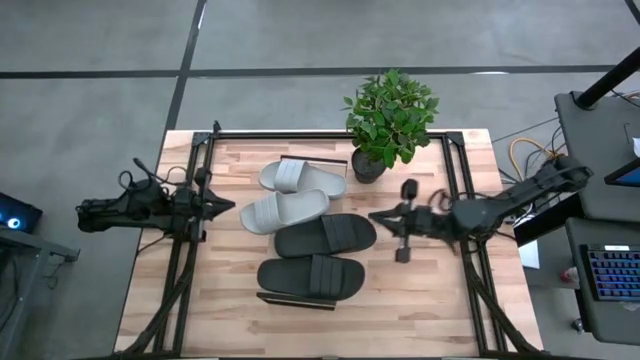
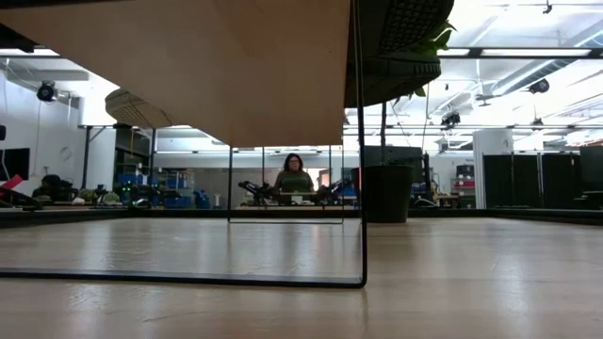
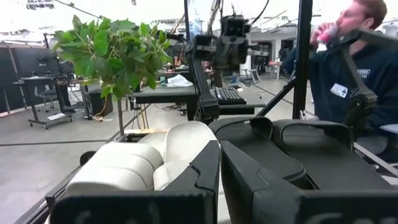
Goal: Pick and place slides into the shelf
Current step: Return to Home Position
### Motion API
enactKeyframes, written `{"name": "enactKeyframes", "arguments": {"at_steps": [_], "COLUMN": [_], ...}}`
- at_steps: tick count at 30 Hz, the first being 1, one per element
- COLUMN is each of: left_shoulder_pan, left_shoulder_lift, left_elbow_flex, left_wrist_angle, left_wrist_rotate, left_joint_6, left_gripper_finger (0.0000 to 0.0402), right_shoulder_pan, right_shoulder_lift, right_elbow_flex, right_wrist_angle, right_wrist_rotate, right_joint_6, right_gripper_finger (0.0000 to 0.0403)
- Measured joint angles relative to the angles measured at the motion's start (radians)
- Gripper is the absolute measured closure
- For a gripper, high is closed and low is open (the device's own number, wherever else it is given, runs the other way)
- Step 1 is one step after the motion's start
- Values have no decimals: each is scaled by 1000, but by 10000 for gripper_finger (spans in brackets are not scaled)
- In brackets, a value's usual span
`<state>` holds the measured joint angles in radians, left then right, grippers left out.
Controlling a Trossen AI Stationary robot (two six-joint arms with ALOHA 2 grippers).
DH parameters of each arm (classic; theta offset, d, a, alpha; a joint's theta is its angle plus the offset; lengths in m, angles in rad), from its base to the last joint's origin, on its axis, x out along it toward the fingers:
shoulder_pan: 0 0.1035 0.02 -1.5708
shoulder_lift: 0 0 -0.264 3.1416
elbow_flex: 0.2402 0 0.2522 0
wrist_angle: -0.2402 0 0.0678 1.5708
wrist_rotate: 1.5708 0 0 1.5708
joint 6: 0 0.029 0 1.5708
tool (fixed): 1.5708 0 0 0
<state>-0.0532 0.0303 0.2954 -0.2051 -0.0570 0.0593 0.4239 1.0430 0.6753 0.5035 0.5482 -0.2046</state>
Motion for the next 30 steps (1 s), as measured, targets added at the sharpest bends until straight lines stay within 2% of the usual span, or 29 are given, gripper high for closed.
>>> {"name": "enactKeyframes", "arguments": {"at_steps": [5, 12, 16, 19, 22, 28, 30], "left_shoulder_pan": [0, 0, 1, 1, 1, 1, 1], "left_shoulder_lift": [0, 0, 0, 0, 3, 4, 7], "left_elbow_flex": [-1, -1, -3, -3, -3, -9, -9], "left_wrist_angle": [62, 124, 134, 139, 138, 135, 138], "left_wrist_rotate": [0, -1, -1, -1, -1, -2, -4], "left_joint_6": [2, 18, 33, 35, 35, 36, 36], "left_gripper_finger": [402, 402, 402, 402, 402, 402, 402], "right_shoulder_pan": [-22, -186, -286, -313, -315, -318, -327], "right_shoulder_lift": [-138, -241, -303, -352, -396, -432, -434], "right_elbow_flex": [-135, -255, -305, -356, -422, -567, -588], "right_wrist_angle": [4, 61, 58, 58, 104, 345, 352], "right_wrist_rotate": [-20, -261, -314, -363, -352, -305, -292], "right_joint_6": [54, 74, 105, 108, 108, 105, 131], "right_gripper_finger": [394, 394, 394, 394, 394, 394, 394]}}
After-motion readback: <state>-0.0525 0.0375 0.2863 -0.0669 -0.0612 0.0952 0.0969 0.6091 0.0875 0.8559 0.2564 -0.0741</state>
